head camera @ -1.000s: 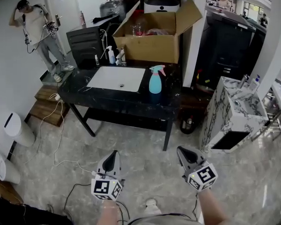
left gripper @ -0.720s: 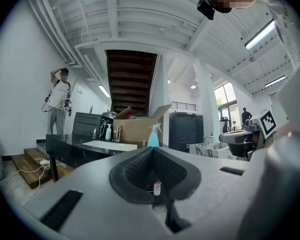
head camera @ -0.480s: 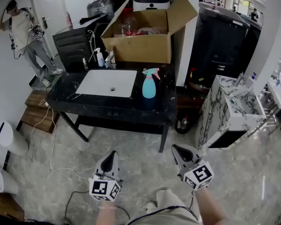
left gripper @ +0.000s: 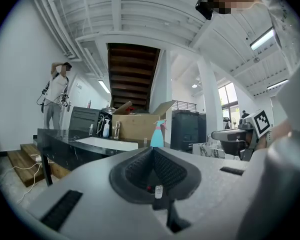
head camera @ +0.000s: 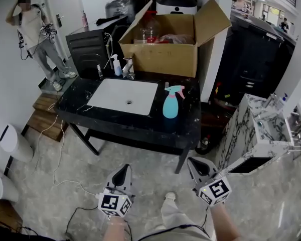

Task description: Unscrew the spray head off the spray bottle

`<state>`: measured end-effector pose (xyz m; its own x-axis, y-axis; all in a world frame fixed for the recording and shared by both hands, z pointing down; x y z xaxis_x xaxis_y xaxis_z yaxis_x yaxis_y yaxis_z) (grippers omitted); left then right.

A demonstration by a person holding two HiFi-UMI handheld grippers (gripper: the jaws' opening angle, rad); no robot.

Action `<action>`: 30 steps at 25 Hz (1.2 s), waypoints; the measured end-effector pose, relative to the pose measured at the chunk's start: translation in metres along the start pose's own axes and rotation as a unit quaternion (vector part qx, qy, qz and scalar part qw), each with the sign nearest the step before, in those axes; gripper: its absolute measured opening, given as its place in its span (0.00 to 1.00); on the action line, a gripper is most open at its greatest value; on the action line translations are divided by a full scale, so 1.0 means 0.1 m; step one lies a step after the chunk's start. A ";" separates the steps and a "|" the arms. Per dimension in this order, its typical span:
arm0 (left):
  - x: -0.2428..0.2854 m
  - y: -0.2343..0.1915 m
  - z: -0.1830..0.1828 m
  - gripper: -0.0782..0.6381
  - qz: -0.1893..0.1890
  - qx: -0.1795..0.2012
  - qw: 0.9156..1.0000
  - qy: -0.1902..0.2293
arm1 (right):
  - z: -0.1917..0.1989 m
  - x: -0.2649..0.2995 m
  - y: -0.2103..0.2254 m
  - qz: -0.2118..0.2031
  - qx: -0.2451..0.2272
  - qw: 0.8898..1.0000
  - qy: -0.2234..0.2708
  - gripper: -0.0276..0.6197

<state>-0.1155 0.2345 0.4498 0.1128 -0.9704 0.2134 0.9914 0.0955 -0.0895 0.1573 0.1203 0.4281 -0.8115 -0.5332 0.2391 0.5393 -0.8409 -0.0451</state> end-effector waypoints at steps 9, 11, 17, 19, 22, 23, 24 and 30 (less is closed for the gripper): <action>0.73 -0.23 -0.31 0.12 -0.008 -0.004 1.000 0.010 | -0.25 0.60 0.52 -0.019 -0.012 1.000 0.009 0.05; 0.89 -0.22 -0.35 0.12 -0.001 -0.008 1.000 0.011 | -0.30 0.70 0.64 -0.019 -0.012 1.000 0.012 0.05; 1.35 -0.14 -0.44 0.12 0.037 -0.002 0.999 0.012 | -0.43 0.98 0.94 -0.026 -0.013 0.999 0.016 0.05; 1.49 -0.12 -0.47 0.12 0.048 -0.001 0.999 0.013 | -0.45 1.07 1.03 -0.030 -0.013 0.999 0.017 0.05; 1.68 -0.11 -0.52 0.12 0.059 -0.004 0.998 0.011 | -0.48 1.22 1.16 -0.039 -0.010 0.999 0.018 0.05; 1.74 -0.11 -0.54 0.12 0.062 -0.003 0.998 0.009 | -0.49 1.27 1.20 -0.042 -0.010 0.999 0.019 0.05; 1.80 -0.10 -0.55 0.12 0.066 0.000 0.998 0.006 | -0.51 1.32 1.24 -0.044 -0.009 0.999 0.021 0.05; 2.11 -0.09 -0.60 0.12 0.079 0.017 0.997 -0.006 | -0.57 1.52 1.39 -0.053 -0.002 0.998 0.032 0.05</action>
<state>-0.1043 0.0154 0.4372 0.2686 -0.9399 0.2109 0.9627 0.2549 -0.0905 0.0960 -0.0832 0.4029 -0.8768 -0.4457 0.1804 0.4486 -0.8933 -0.0266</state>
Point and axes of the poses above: the fingertips, and each gripper's own axes: x forward along the fingers, y to its right, z out of its underside, the point moved 7 cm from there along -x, backward along the fingers, and after that the axes turned 10 degrees about -y, right-handed, at the moved point
